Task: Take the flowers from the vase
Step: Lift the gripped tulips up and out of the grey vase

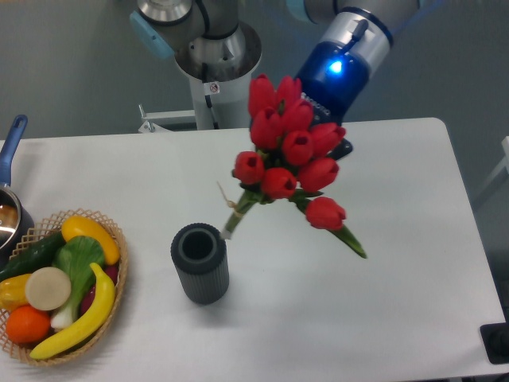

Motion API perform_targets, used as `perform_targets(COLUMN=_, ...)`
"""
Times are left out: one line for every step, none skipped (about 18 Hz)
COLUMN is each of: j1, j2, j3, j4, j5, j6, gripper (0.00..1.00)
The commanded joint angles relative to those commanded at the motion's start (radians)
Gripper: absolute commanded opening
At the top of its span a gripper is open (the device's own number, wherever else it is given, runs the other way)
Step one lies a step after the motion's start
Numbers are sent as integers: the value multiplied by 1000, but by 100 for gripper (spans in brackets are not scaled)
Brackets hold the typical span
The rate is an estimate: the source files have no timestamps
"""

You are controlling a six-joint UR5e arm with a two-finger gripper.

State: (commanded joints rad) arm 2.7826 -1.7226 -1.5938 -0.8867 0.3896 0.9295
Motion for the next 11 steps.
perform_targets(j1=9, j2=-6, j3=2, j4=0, j5=0, j6=3, gripper=37)
perform_targets(j1=21, j2=-11, j3=5, j4=0, j5=0, j6=5, gripper=37)
perform_targets(j1=25, j2=-11, j3=3, j4=2, j5=0, j6=8, gripper=37)
perform_targets(j1=26, j2=-11, j3=-6, j4=2, j5=2, j6=15, gripper=37)
perform_targets(j1=31, j2=-11, j3=-11, j4=0, j5=0, j6=28, gripper=37)
perform_targets(j1=31, j2=-11, j3=-12, j4=0, j5=2, j6=31, gripper=37)
perform_targets(j1=31, j2=-11, j3=-12, j4=0, j5=2, j6=31, gripper=37)
perform_targets(j1=31, j2=-11, j3=-17, j4=0, j5=2, j6=31, gripper=37)
perform_targets(j1=31, j2=-11, j3=-18, j4=0, j5=2, j6=31, gripper=37)
perform_targets(j1=31, j2=-11, j3=-18, j4=0, j5=2, j6=31, gripper=37)
perform_targets(j1=31, j2=-11, j3=-17, j4=0, j5=2, j6=31, gripper=37)
